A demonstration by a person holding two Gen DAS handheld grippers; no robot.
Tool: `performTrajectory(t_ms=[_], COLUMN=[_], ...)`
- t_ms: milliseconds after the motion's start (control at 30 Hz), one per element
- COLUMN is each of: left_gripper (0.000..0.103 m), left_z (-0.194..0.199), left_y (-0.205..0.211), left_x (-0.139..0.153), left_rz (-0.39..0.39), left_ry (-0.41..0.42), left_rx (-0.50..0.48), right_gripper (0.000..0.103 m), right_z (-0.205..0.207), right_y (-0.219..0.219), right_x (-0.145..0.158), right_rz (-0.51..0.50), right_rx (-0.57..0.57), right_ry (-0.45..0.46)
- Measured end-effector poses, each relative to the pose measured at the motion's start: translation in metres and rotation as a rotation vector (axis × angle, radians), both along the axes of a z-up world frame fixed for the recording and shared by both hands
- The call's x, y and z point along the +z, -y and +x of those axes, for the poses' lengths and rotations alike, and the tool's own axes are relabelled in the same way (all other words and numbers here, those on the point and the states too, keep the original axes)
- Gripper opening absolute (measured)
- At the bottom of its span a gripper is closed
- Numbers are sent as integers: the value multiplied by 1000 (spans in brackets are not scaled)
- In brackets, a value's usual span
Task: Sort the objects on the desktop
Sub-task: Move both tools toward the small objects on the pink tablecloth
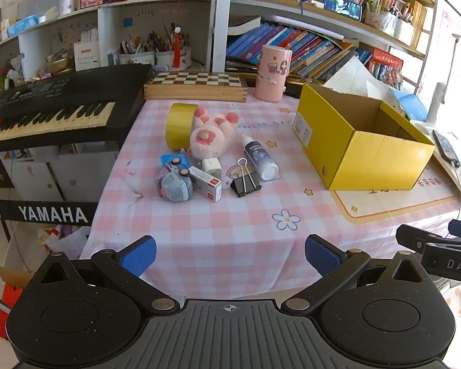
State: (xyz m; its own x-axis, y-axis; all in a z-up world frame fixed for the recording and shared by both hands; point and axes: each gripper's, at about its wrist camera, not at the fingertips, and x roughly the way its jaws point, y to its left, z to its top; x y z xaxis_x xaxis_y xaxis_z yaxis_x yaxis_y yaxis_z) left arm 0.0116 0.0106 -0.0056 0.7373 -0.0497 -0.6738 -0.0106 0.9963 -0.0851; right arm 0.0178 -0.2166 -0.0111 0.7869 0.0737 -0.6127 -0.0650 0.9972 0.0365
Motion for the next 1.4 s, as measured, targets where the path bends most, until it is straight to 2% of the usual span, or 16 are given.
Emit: performTrajectory(t_ms=[900, 1400], left_gripper=[103, 103], left_z=[-2, 1], left_y=[4, -1], left_x=[-1, -1], left_rz=[9, -21], left_ry=[-9, -3], left_rx=[10, 9], right_gripper=[103, 103], right_z=[-1, 1], right_y=[0, -9], right_x=[-1, 0], right_rz=[-3, -11], right_rx=[30, 64], right_ry=[-12, -8])
